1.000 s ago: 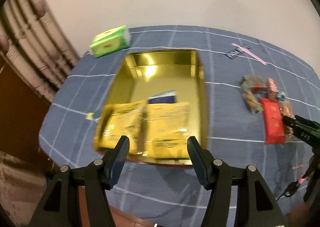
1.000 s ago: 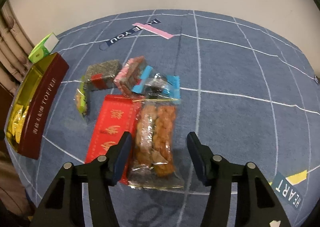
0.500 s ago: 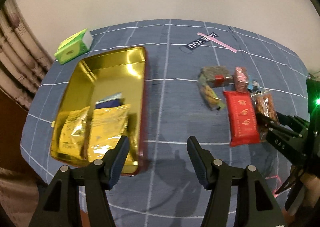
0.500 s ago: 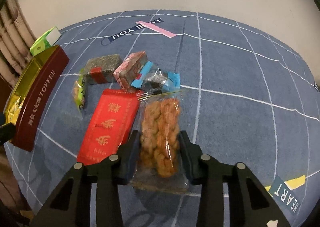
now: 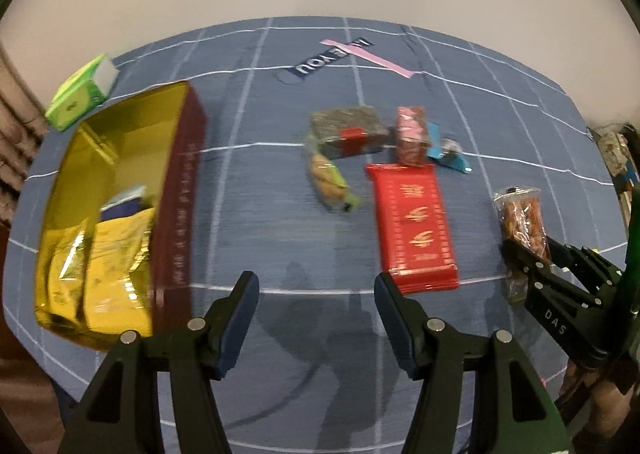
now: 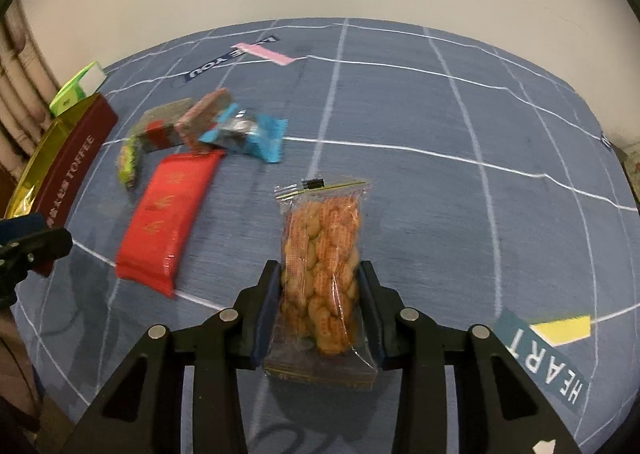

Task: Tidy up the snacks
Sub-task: 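Grasp the red packet with the left tool and lift it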

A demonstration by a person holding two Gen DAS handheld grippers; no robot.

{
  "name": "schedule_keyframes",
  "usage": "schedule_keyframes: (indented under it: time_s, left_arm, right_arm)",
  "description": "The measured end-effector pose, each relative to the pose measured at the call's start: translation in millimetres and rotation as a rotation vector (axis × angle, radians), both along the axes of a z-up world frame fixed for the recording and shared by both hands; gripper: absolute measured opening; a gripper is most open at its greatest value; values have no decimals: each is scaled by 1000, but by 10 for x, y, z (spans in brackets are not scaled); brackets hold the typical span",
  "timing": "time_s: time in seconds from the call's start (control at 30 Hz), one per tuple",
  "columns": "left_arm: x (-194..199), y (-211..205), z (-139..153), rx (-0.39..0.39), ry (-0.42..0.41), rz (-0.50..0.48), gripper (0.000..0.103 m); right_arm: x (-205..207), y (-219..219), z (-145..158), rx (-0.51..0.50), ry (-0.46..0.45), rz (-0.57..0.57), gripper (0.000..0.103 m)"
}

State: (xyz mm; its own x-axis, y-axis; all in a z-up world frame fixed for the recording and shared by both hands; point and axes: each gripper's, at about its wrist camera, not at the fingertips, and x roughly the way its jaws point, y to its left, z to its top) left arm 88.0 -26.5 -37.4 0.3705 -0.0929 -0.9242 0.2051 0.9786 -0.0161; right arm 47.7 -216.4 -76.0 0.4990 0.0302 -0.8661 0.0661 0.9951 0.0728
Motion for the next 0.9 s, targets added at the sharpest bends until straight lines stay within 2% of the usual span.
schedule_keyframes:
  time_s: [0.2,0.4,0.63,0.9]
  left_arm:
    - [66,-302,-68,-39,30,-48,64]
    - [234,-507,-162,-72,87,-39,66]
    - [414,-649,-315,-65,152,-24,66]
    - [603,-753,-438,-50,162,18,66]
  right_arm:
    - [-13,-157,-8,14,-12,-28,35]
    - [-18,-160,-15,24,-22,-29,35]
    - [-42,-208,-11,50,-27,-30,35]
    - [-39,-231,-5,59,-26,-29,36]
